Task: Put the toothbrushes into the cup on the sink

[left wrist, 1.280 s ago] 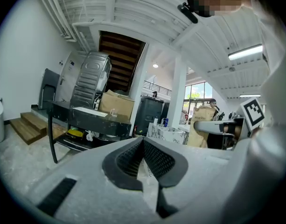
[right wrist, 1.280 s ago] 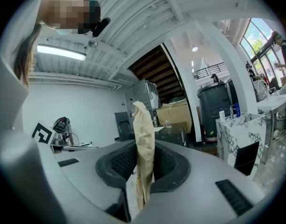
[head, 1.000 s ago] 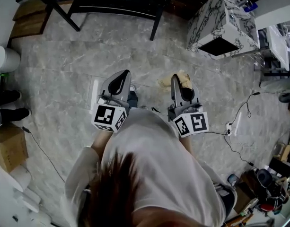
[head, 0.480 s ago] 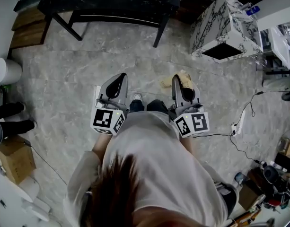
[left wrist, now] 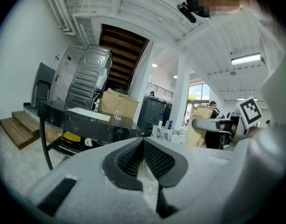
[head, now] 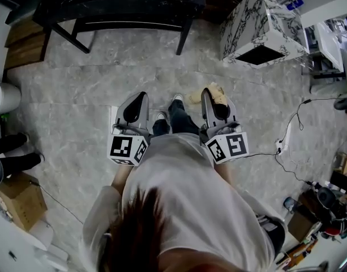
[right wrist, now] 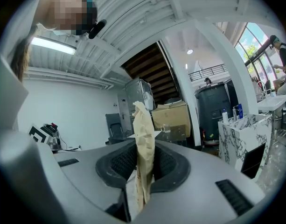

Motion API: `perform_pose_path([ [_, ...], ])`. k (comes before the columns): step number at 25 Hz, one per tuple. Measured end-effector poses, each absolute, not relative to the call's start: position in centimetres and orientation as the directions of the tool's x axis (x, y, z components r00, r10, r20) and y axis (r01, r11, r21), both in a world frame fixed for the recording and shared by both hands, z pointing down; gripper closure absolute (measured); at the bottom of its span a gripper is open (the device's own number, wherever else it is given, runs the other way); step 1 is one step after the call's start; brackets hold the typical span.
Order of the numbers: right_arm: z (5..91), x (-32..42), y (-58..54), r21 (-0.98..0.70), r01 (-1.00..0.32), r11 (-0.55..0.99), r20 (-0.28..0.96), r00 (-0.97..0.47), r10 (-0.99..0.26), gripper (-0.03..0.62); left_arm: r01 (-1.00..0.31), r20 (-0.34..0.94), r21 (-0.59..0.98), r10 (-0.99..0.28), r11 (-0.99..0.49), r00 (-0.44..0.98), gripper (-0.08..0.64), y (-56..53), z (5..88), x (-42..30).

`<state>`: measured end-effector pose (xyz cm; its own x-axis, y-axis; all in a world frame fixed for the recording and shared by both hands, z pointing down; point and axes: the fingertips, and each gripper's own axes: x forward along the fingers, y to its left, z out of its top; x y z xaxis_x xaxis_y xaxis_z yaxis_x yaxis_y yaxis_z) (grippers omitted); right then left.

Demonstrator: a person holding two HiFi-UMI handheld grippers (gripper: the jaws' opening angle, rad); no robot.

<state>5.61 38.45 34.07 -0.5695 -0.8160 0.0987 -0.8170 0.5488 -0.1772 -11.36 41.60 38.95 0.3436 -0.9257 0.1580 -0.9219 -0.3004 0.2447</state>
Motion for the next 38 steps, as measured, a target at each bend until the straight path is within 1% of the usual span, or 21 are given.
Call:
perform_pose_path([
  [10, 34.6, 6.5, 33.2, -0.206, -0.808, 0.552, 0.118, -0.581, -0.805, 0.535, -0.926, 0.186, 0.249, -0.925, -0.282, 0.332, 0.551, 36.8, 39.2, -10.1],
  [25, 33.5, 9.2, 20.1, -0.188, -0.782, 0.595, 0.092, -0.617, -0.782, 0.535, -0.931, 0.148, 0.230, -0.936, -0.282, 0.320, 0.551, 24.0, 37.9, -6.5],
  [38, 33.6, 12.2, 14.3, -0.190, -0.768, 0.611, 0.081, -0.633, -0.770, 0.535, -0.940, 0.128, 0.226, -0.948, -0.257, 0.290, 0.551, 18.3, 37.5, -3.8],
])
